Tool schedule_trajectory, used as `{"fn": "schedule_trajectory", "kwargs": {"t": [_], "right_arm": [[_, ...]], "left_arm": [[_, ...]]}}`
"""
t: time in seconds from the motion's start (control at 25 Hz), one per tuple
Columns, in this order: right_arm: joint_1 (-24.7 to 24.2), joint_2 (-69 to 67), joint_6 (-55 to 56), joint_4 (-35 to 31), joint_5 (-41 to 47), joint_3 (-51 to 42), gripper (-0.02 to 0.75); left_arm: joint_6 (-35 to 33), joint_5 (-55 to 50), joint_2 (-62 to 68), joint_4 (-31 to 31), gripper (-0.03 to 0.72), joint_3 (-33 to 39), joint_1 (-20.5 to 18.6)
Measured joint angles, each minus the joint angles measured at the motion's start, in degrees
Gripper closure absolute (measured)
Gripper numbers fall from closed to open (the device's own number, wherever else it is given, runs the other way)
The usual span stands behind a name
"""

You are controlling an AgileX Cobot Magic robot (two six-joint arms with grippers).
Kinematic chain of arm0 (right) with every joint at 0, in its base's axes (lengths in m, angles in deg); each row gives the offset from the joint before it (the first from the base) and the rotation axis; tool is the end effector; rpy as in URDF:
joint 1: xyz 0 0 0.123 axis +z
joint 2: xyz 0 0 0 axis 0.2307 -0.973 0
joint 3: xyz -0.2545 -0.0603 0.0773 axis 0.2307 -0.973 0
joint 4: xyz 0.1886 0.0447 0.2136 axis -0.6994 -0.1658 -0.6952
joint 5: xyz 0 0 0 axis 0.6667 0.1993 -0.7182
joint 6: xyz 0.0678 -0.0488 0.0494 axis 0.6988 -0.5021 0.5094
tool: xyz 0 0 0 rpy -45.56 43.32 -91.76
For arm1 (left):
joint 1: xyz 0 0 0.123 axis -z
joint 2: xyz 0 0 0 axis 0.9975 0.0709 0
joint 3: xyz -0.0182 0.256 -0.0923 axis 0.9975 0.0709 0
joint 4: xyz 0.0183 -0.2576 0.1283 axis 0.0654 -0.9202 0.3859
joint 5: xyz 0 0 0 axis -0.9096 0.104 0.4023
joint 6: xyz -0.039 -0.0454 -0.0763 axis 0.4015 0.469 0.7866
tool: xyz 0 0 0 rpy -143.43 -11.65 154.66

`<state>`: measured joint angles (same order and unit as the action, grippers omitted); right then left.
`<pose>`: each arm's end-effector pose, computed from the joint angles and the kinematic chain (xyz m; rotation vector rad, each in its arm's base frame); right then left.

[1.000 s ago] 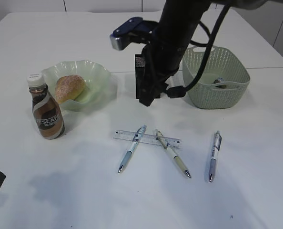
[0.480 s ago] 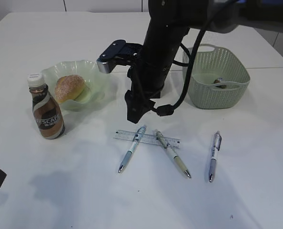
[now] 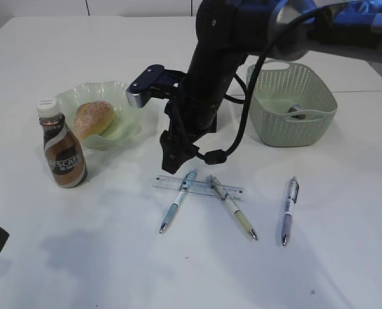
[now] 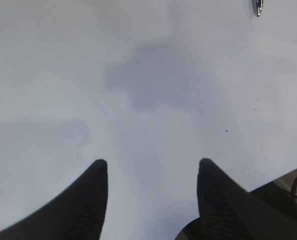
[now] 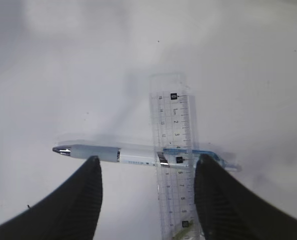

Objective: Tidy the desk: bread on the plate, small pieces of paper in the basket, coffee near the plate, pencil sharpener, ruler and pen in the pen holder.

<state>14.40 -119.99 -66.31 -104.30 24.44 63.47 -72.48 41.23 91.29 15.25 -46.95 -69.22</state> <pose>0.4348 0.2571 0.1759 -1.6256 2.3563 0.3398 0.2166 -0.0778 0.2064 0.3442 2.6834 -0.2781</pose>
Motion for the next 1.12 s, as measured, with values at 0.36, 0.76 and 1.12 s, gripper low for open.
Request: {"fn": "schedule_trajectory", "kwargs": {"t": [0.36, 0.76, 1.12], "right_arm": [[0.00, -3.53, -1.54, -2.79, -2.17, 0.00, 0.280], [0.00, -3.64, -1.55, -1.20, -3.87, 0.00, 0.280], [0.00, -3.64, 1.28, 3.90, 3.12, 0.00, 0.280]], "left_arm": [[0.00, 0.00, 0.00, 0.00, 0.287, 0.00, 0.00], [0.00, 0.00, 0.00, 0.00, 0.287, 0.00, 0.00], [0.00, 0.00, 0.00, 0.00, 0.286, 0.00, 0.00]]}}
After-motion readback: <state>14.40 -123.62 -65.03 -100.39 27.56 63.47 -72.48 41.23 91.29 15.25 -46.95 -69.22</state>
